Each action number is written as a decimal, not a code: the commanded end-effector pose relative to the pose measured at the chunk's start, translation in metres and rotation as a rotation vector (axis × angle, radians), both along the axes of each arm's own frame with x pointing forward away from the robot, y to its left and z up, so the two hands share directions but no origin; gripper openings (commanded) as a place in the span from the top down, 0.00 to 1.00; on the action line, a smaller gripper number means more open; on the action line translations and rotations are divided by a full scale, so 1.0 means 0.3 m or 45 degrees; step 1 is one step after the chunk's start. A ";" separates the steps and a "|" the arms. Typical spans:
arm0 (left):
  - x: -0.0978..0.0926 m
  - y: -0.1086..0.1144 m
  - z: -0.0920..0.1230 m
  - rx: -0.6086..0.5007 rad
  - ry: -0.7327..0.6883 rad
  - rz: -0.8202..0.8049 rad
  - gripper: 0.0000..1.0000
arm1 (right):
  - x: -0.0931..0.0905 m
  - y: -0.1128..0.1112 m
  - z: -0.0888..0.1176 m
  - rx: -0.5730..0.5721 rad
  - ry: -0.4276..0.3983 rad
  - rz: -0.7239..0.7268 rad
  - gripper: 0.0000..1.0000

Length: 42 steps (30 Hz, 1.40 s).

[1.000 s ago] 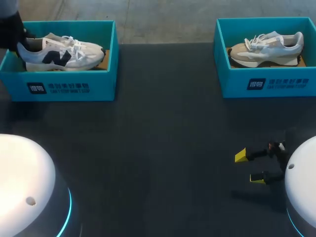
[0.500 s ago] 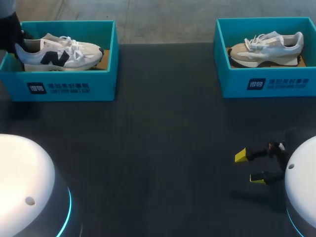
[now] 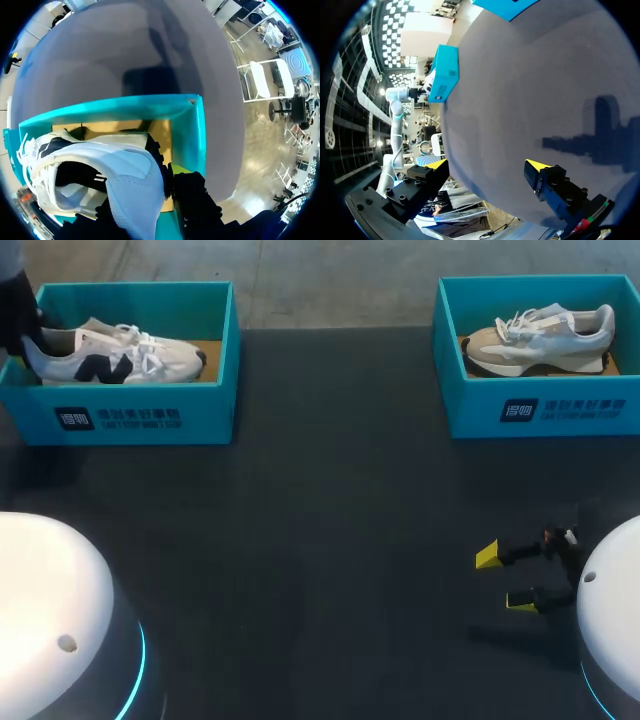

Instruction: Take the shoe out of the shoebox, open the shoe tongue, remove and reinsert the insole, then place the shoe into the shoebox

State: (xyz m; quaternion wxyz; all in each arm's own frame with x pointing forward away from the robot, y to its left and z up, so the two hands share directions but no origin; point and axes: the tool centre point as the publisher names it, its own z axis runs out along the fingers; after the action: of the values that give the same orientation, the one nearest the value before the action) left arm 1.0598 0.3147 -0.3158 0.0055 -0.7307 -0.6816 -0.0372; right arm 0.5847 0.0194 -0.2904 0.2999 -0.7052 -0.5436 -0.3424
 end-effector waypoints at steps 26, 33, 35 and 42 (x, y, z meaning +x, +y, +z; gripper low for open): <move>0.005 -0.013 -0.107 0.032 0.061 0.048 1.00 | -0.011 -0.002 0.007 -0.003 -0.003 -0.004 0.00; 0.014 -0.019 -0.133 0.024 0.069 0.053 1.00 | -0.011 -0.002 0.007 -0.003 -0.003 -0.004 0.00; 0.016 -0.020 -0.139 0.021 0.072 0.052 1.00 | -0.011 -0.002 0.007 -0.003 -0.003 -0.004 0.00; 0.021 -0.023 -0.163 0.034 0.063 0.035 1.00 | -0.011 -0.002 0.007 -0.003 -0.003 -0.004 0.00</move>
State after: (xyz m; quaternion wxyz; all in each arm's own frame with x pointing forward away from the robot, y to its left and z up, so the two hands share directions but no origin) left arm 1.0624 0.3081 -0.3624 0.0312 -0.7201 -0.6926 -0.0277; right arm 0.5847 0.0194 -0.2904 0.2999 -0.7052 -0.5436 -0.3424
